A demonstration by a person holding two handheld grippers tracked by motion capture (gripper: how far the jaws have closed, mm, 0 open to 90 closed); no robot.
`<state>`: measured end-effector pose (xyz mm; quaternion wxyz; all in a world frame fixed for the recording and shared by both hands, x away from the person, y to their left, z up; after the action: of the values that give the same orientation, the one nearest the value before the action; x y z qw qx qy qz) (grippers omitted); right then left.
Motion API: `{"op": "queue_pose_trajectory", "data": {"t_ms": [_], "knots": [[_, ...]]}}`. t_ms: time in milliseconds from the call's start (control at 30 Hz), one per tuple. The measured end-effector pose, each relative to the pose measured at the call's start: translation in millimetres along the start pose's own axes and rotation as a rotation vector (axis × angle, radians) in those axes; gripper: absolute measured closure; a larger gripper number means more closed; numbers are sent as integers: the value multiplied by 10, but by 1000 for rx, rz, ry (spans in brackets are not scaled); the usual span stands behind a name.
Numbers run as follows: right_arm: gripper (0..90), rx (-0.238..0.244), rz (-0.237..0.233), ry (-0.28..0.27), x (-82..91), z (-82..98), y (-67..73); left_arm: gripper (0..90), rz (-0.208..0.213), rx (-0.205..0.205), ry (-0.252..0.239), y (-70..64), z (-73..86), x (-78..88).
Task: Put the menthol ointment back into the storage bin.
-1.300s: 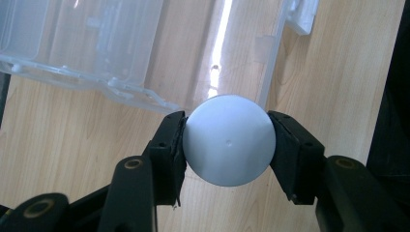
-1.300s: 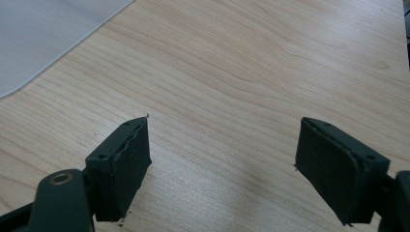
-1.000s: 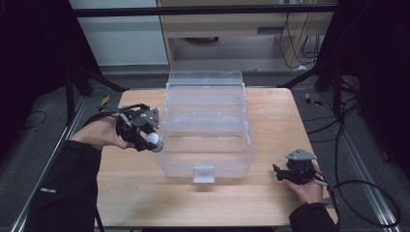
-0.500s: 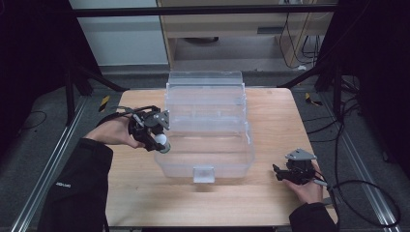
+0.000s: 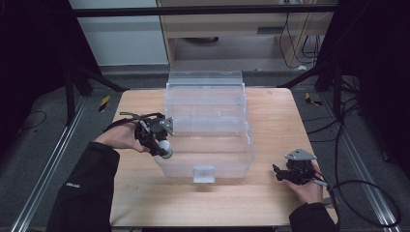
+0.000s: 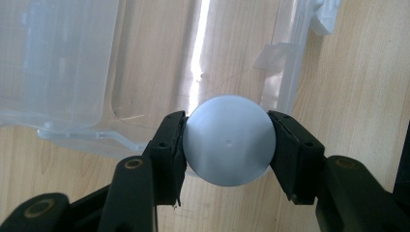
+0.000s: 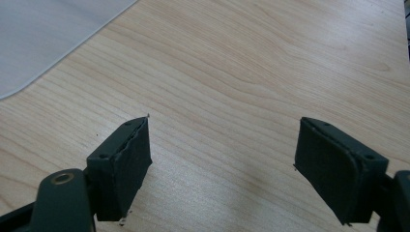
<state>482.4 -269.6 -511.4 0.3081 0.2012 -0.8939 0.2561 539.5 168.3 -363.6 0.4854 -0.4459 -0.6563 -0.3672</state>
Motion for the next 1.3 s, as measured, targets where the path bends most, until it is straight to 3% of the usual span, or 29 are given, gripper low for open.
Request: {"op": "queue_pose_trajectory", "data": {"t_ms": [867,1300], "knots": [[205,8,-4,8,-6,2,6,501,22,27,56,104,76,-341],[205,13,-5,8,-12,4,8,500,36,45,62,137,125,-468]]}}
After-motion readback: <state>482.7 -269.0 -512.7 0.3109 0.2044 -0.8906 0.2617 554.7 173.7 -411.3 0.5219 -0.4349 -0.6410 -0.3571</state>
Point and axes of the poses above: each handheld gripper's, and its own axes: x roughly backward along the jaws, z roughly out of its underside, y roughly to its left, the point moved 3 cm from there along -x, roughly forward along the jaws, and after that the axes turned 13 degrees about x, right-handed, at the moved point
